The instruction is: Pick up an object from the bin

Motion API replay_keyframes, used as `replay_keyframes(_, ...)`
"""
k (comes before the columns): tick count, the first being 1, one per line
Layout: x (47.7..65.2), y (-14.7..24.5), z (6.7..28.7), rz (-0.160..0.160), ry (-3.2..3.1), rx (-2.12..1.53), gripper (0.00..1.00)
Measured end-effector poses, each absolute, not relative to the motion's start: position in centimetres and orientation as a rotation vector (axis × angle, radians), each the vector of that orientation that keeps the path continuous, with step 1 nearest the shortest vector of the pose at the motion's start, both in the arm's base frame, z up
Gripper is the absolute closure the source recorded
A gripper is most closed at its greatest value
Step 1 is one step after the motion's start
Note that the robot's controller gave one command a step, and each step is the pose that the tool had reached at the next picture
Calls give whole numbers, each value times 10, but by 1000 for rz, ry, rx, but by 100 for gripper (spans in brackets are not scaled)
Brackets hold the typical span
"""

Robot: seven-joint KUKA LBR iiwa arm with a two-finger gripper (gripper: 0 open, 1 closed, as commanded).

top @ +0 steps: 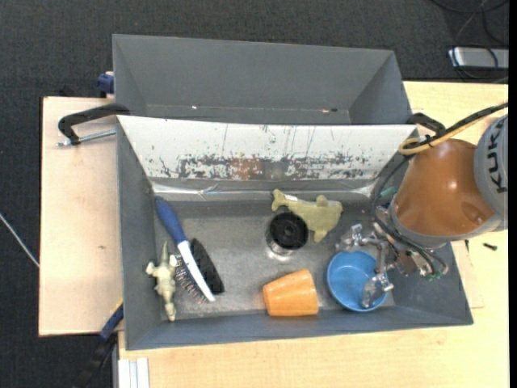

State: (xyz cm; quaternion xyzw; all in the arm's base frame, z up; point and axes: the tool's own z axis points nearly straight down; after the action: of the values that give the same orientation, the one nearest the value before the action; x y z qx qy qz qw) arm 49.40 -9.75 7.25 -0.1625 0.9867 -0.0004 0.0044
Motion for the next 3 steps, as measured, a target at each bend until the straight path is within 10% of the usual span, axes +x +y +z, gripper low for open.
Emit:
replay_keyframes(2, 497, -72, 108, -2, 2890, -1214, 0)
replay_keyframes(3, 496, -71, 72, -2, 2586, -1774, 0)
